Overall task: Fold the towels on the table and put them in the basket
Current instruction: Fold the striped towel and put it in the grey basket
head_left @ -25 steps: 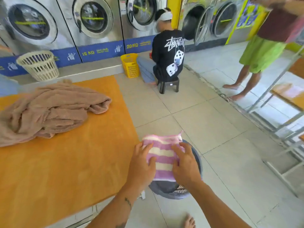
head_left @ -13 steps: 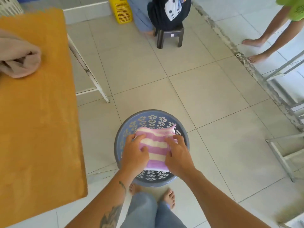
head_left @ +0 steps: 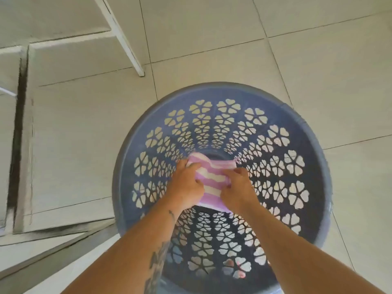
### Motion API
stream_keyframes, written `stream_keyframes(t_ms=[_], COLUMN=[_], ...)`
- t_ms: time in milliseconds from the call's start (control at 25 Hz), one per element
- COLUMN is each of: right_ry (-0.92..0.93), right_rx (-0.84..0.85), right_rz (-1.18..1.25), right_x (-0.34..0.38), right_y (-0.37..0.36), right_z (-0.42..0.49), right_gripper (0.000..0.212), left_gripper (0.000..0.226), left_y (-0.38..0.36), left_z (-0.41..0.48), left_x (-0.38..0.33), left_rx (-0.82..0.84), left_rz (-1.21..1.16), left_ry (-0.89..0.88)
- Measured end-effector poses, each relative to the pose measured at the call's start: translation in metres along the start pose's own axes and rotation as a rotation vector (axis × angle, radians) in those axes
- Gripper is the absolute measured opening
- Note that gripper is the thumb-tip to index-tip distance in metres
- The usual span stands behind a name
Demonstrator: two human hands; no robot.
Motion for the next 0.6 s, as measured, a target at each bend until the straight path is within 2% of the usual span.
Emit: stream_keyframes(t_ms=[160, 280, 480, 600], right_ry=[-0.008, -0.041, 0.065, 0.071], right_rx=[0.117, 0.160, 0.102, 0.033], right_rz=[-0.200, -0.203, -0.071, -0.005], right_x=[-0.018, -0.015, 0.047, 0.101], right_y=[-0.005, 0.009, 0.077, 0.137], right_z=[0.014, -0.007, -0.084, -0.151], right_gripper=[0.070, 0.067, 0.052, 0.055], left_gripper=[0.065, 0.053, 0.039, 0.039], left_y=[-0.016, -0.011, 0.036, 0.094], left_z=[0.015, -0.014, -0.092, -0.164], left_x=[0.017, 0.009, -0.055, -0.116], left_rx=[0.125, 0.089, -0.033, -0.098], left_rz=[0.057, 0.051, -0.216, -0.422], left_ry=[0.056, 0.068, 0.026, -0.032])
Point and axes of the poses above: each hand's wrist, its own z-axis towards the middle knuckle, its own y-axis out of the back of the hand, x = y × z, the point moved 5 cm from there along z, towards the middle knuckle
